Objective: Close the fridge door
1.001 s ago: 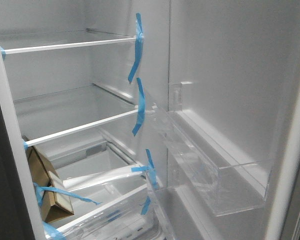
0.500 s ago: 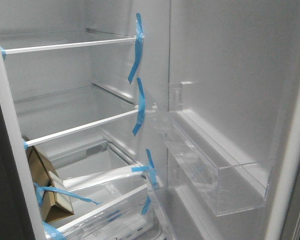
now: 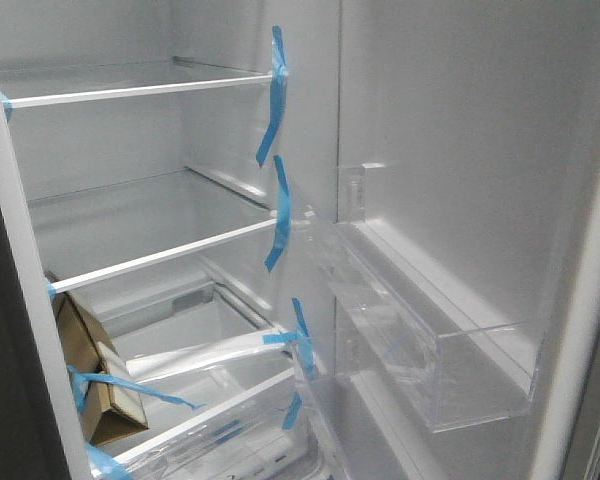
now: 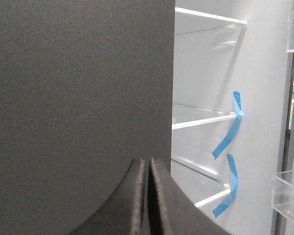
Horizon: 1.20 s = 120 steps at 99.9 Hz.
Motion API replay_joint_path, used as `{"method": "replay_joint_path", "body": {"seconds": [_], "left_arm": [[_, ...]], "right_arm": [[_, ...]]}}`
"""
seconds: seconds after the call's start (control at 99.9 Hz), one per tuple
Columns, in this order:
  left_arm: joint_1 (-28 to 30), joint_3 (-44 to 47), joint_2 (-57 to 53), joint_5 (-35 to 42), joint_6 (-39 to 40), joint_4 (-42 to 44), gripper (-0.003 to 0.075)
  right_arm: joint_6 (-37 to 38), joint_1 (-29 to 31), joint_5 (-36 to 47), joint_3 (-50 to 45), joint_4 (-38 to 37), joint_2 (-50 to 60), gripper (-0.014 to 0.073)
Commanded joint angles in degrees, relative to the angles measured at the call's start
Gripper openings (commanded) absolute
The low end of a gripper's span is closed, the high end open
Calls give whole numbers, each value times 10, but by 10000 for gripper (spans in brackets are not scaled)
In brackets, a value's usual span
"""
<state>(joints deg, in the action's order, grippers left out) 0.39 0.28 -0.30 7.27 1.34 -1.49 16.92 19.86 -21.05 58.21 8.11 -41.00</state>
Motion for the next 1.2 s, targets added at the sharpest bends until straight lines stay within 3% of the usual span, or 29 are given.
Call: {"method": "replay_joint_path", "body": {"seconds": [0.0,0.38,0.78,0.991,1.191], "left_arm": [[-2,20,-6,42,1,-2,-20],[-2,20,-6,42,1,-2,-20],[-2,20,-6,42,1,-2,-20],[-2,20,-6,42,1,-2,-20],[-2,20,-6,42,1,-2,-20]], "right_arm": [[-1,20,77,17,71,-28,-73],[-58,56,102,17,287,-154,-73],[-363,56,105,17,675,-235,-73],[-376,56,93,17,721,-283,-73],[-410,56,32,17,781,-315,-73]]}}
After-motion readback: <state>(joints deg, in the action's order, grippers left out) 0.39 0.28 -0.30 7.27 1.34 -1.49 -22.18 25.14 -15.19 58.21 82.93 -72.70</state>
